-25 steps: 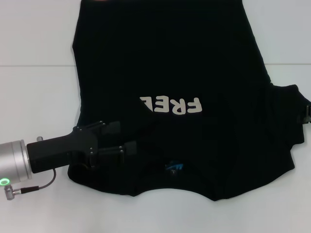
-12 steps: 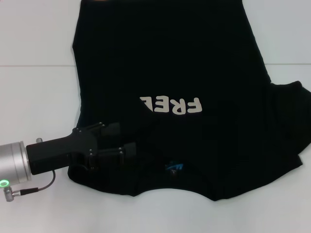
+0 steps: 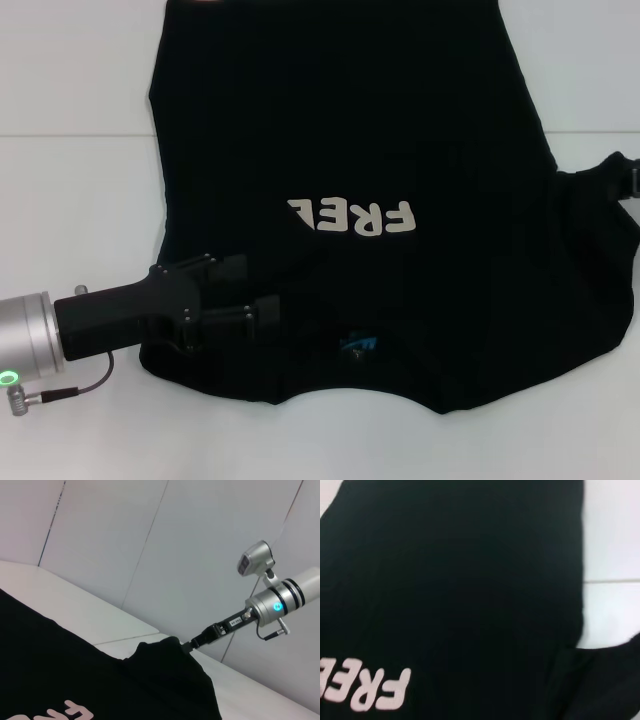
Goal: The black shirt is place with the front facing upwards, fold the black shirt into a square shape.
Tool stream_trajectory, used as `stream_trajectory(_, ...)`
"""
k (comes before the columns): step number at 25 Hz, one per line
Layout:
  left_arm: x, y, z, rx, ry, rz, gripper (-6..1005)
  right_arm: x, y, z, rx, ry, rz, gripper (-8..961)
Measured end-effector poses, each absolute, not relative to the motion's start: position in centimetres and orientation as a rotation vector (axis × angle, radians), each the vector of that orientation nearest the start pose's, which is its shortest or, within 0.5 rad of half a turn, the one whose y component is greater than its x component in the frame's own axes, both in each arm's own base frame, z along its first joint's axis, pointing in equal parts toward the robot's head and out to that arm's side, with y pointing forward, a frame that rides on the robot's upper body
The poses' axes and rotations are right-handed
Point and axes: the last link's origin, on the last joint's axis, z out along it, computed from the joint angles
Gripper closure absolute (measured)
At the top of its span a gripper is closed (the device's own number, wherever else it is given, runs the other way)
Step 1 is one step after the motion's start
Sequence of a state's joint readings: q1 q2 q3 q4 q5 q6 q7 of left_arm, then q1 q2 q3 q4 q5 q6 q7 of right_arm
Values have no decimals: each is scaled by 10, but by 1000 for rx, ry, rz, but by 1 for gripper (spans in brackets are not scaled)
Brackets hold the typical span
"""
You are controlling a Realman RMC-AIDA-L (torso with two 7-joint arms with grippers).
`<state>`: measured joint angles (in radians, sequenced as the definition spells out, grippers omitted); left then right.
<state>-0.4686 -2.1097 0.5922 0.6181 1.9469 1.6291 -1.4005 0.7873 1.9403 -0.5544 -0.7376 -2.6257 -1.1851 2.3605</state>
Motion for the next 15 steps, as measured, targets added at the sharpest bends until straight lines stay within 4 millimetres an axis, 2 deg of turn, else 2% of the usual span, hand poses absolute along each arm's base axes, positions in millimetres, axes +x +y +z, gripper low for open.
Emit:
stream_trajectory(10, -270, 308, -3, -2621, -788, -922, 97, 241, 446, 48, -2280, 1184, -49, 925)
stream_trajectory(15, -271, 307, -3, -2619, -793, -921, 96, 229, 447, 39, -2332, 1137, -54, 923)
